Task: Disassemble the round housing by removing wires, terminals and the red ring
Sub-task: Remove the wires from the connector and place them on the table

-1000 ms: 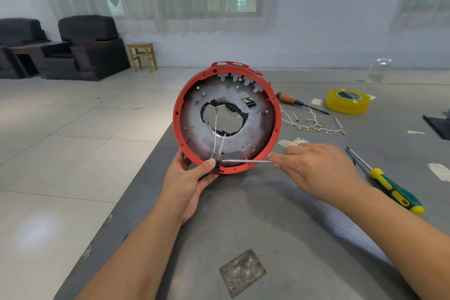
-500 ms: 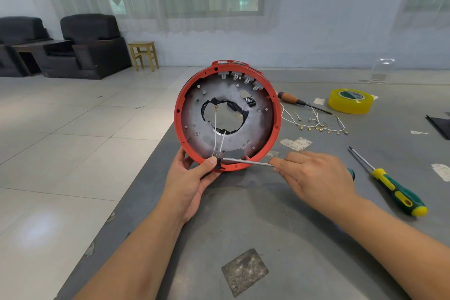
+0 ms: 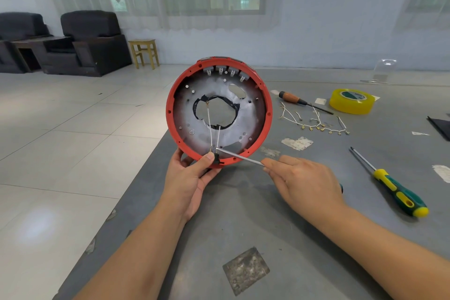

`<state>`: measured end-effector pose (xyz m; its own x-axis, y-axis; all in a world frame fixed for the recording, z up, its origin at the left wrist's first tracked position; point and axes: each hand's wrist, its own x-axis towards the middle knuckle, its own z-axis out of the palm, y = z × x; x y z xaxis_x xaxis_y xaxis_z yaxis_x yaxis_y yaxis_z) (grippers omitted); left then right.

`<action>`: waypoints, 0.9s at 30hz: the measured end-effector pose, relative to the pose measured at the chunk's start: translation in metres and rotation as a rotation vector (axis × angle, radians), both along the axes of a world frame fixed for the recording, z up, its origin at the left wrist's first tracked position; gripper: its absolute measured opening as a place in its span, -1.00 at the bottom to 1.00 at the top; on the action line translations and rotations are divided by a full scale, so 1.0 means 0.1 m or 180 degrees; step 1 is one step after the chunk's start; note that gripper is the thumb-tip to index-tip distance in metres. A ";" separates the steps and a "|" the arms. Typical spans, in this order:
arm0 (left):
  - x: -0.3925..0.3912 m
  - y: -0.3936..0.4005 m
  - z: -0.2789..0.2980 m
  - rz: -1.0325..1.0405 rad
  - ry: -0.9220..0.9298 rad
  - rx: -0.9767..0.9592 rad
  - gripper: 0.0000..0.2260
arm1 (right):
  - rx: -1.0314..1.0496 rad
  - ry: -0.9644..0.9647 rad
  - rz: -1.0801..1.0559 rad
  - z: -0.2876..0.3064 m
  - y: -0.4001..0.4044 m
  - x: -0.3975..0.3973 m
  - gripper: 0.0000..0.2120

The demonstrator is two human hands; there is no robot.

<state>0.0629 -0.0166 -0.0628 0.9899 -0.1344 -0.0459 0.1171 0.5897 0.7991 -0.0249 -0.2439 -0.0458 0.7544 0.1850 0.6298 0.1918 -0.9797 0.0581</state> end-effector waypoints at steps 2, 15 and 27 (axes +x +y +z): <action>0.00 0.00 -0.01 0.0065 -0.0015 -0.0006 -0.44 | -0.0005 0.0015 0.0001 0.03 -0.01 0.00 -0.86; -0.04 -0.04 -0.01 0.0420 -0.0324 0.0245 -0.28 | -0.0006 0.0190 0.0051 0.08 -0.13 -0.08 -0.85; -0.03 -0.06 -0.05 0.0624 -0.0608 0.0763 -0.22 | 0.0393 0.1175 -0.0198 0.08 -0.08 -0.10 -0.69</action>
